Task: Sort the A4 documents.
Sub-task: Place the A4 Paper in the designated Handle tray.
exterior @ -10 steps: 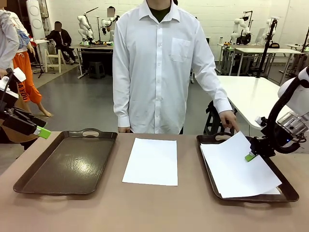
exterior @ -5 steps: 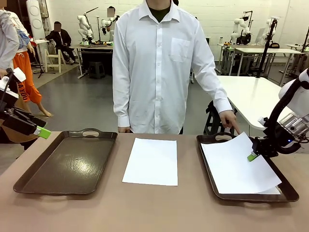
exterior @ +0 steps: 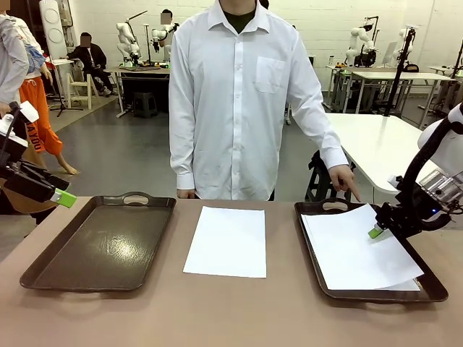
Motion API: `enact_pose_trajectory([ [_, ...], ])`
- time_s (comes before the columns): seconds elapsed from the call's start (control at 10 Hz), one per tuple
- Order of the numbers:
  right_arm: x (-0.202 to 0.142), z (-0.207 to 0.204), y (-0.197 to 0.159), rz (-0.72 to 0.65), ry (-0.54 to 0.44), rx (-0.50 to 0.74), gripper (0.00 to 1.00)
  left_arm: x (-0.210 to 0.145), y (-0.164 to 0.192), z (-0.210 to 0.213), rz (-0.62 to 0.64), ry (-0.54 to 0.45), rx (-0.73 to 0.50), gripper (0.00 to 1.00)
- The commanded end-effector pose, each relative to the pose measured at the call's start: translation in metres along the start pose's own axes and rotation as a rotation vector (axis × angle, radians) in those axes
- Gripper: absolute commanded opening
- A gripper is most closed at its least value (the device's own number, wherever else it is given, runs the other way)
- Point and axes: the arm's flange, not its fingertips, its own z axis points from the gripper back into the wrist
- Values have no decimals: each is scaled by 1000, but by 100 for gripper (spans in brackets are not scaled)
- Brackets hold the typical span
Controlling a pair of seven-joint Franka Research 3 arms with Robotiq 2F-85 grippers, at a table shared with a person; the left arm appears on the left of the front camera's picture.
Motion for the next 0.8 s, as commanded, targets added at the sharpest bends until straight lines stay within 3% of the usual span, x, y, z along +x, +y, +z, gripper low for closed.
enact_pose_trajectory([
  [0.0,-3,3,4,-28,-7,-89,63,-2,2,-1,-13,-18,-9,100],
  [0.4,-6,10,3,-50,-30,-154,97,-2,2,-1,-13,-18,-9,100],
  [0.7,-7,8,4,-61,-34,-156,100,-2,2,-1,-13,-18,-9,100],
])
